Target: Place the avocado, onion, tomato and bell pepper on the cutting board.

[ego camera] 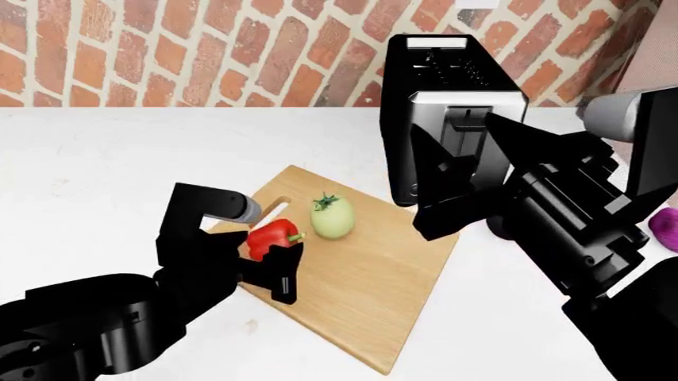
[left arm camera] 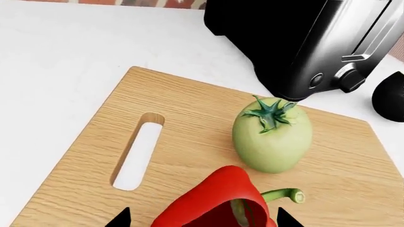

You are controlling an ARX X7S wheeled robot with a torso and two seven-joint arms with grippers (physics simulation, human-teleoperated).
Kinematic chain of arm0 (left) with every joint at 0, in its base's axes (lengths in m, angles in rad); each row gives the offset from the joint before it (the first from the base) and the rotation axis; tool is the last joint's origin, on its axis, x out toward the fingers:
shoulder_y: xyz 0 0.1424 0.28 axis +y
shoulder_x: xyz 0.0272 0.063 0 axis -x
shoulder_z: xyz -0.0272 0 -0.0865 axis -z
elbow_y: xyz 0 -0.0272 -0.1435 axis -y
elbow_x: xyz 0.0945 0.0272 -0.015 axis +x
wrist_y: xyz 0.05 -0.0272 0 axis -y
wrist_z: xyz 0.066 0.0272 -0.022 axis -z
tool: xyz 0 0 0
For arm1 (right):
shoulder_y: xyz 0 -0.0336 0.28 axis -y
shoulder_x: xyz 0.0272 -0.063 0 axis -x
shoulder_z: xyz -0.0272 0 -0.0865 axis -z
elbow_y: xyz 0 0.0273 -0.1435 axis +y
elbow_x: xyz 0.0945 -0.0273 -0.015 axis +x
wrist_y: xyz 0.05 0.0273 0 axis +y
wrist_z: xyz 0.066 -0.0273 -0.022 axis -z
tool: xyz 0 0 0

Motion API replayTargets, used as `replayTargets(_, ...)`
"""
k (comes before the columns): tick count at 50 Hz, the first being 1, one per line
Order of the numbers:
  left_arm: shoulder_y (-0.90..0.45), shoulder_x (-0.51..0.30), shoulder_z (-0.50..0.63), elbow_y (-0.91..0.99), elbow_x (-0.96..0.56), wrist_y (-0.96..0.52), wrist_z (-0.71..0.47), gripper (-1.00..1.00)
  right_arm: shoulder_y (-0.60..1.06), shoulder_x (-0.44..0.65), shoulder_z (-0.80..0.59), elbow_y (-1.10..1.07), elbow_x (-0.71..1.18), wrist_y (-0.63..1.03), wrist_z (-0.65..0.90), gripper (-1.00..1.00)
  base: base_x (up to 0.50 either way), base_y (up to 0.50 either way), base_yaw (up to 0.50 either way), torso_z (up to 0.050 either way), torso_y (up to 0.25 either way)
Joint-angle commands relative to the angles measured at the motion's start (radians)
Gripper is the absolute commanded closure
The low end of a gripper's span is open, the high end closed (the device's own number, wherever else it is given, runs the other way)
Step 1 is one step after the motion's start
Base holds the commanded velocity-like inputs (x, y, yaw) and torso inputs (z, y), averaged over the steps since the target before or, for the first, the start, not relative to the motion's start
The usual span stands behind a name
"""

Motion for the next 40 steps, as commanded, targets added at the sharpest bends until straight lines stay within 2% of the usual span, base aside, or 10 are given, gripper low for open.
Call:
replayTargets(1,-0.006,-0.002,0.001,-0.004,-0.006,-0.003,-0.019,-1.00,-0.003,0.000,-0.002,0.001,-0.008,-0.005,-0.008,-1.00,0.00,0.00,0.00,0.000,0.000)
replayTargets(11,-0.014,-0.023,-0.040,0.049,-0.066,-0.008,-0.067,-1.00,-0.008,-0.016,-0.019,0.014,-0.041,-0.008,-0.029,-1.00,0.00,0.00,0.00,0.000,0.000)
replayTargets(28,-0.003,-0.036,-0.083,0.092,-0.134,0.013,-0.077,-1.00,0.001,-0.022,-0.031,0.022,-0.044,-0.009,-0.037,-1.00,0.00,0.00,0.00,0.000,0.000)
replayTargets(34,-0.011,-0.044,-0.117,0.123,-0.180,0.030,-0.077,-1.00,0.003,-0.021,-0.035,0.018,-0.043,-0.008,-0.027,-1.00,0.00,0.00,0.00,0.000,0.000)
replayTargets(40,-0.007,-0.065,-0.174,0.199,-0.265,0.053,-0.131,-1.00,0.007,-0.010,-0.031,0.010,-0.016,-0.008,-0.009,-1.00,0.00,0.00,0.00,0.000,0.000)
